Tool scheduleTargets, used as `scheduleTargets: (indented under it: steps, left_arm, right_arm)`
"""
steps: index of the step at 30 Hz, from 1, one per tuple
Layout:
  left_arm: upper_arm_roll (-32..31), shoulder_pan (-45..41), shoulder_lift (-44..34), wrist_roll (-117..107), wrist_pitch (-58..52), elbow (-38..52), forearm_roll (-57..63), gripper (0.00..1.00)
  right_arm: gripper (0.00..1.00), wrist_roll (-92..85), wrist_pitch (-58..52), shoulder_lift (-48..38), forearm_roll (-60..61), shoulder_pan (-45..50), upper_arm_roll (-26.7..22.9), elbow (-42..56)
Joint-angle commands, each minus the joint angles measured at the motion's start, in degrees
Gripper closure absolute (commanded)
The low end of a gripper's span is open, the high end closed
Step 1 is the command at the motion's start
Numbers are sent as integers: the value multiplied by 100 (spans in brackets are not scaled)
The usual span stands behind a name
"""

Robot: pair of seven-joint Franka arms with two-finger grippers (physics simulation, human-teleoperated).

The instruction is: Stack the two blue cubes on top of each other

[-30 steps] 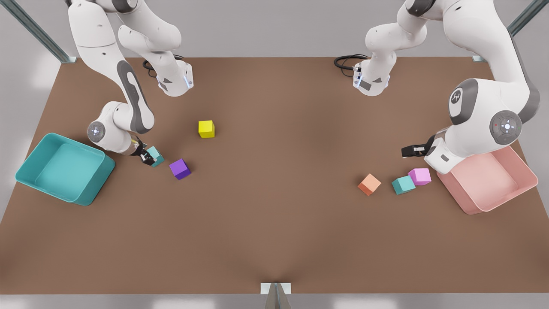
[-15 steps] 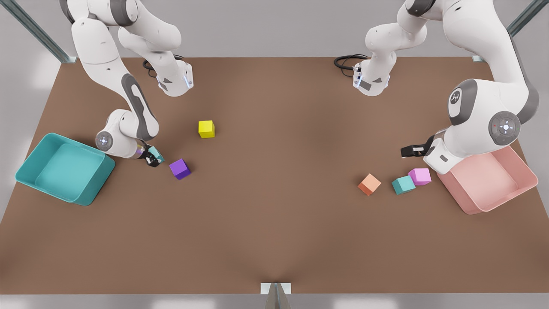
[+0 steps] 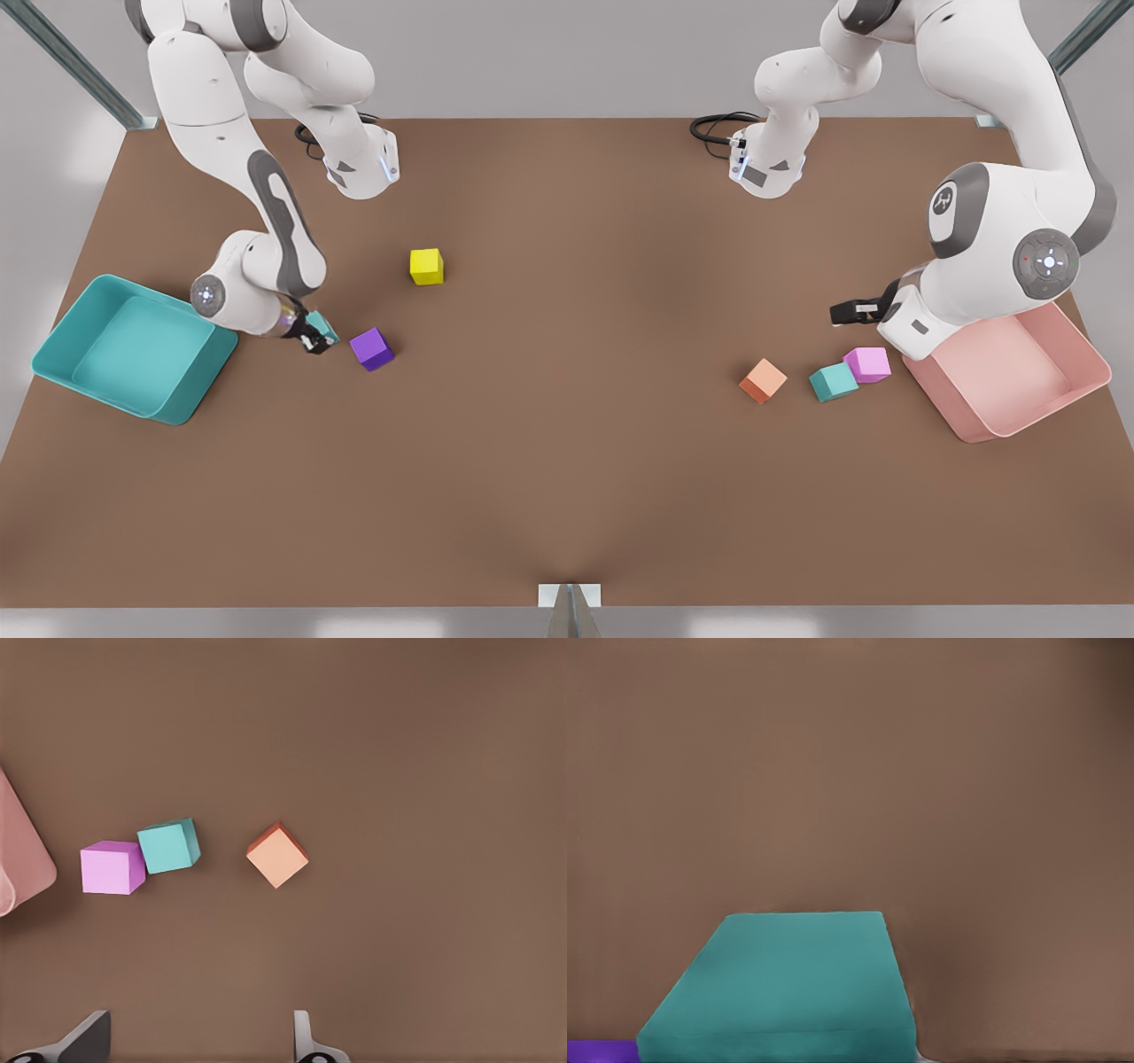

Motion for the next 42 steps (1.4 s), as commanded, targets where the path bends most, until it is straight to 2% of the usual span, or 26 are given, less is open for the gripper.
scheduleTargets:
  steps: [1,3,5,8,11,14,17,20,21,23,24,27,28,29,32,35,39,42]
  left_arm:
    - [-7,1,-6,-9,-3,3,3,0]
    - [2,1,-6,-1,-3,3,3,0]
    - [2,1,-6,-9,-3,3,3,0]
    - [2,1,-6,-1,-3,3,3,0]
    - [-7,1,-6,-9,-3,3,3,0]
    - [2,1,-6,-18,-3,-6,3,0]
    - [10,97,-6,-27,-3,-6,3,0]
    - [19,203,29,-562,-3,-24,56,0]
    - [203,309,29,-633,40,-207,73,0]
    - [985,203,29,-1204,936,-1078,-58,0]
    - [1091,177,20,-2088,1471,-1420,-102,0]
    - [1188,10,11,-7808,3380,-2485,-111,0]
    - [1188,-17,29,-8991,3573,-2572,-365,0]
    - [1188,1,29,-9483,3951,-2704,-427,0]
    - [1197,36,231,-9835,4654,-3003,-436,0]
    - [1215,45,380,-11161,4936,-3082,-480,0]
    - [1223,168,609,-11453,5385,-3205,-480,0]
    - [1223,168,626,-11444,5393,-3320,-480,0]
  right_arm:
    - [36,72,-689,-65,147,12,43,240]
    - [36,107,-1154,-135,349,240,51,785]
    - [36,168,-1937,-144,358,478,51,1769]
    - [36,914,-2095,75,560,1409,43,2868]
    - [36,2706,-2087,716,560,2559,43,4018]
    - [36,4228,-2016,1771,542,3439,34,5425]
    - [36,5142,-1376,2562,499,3975,25,6120]
    - [36,5661,-356,3160,472,4450,8,6270]
    - [36,5661,-215,3239,481,4494,-1,6270]
    - [36,5679,5,3398,481,4556,-10,6261]
    - [36,5679,101,3468,472,4565,-10,6261]
    - [34,5670,374,3670,472,4617,-1,6261]
    - [25,5661,436,3732,472,4626,-1,6261]
    - [3,5661,462,3776,472,4635,-1,6261]
    - [0,5653,585,3855,454,4714,-10,6261]
    - [0,5644,594,3793,463,4723,-45,6270]
    - [0,5600,50,3188,498,4662,-186,6226]
    - [0,4250,-1636,2555,472,3898,-186,6270]
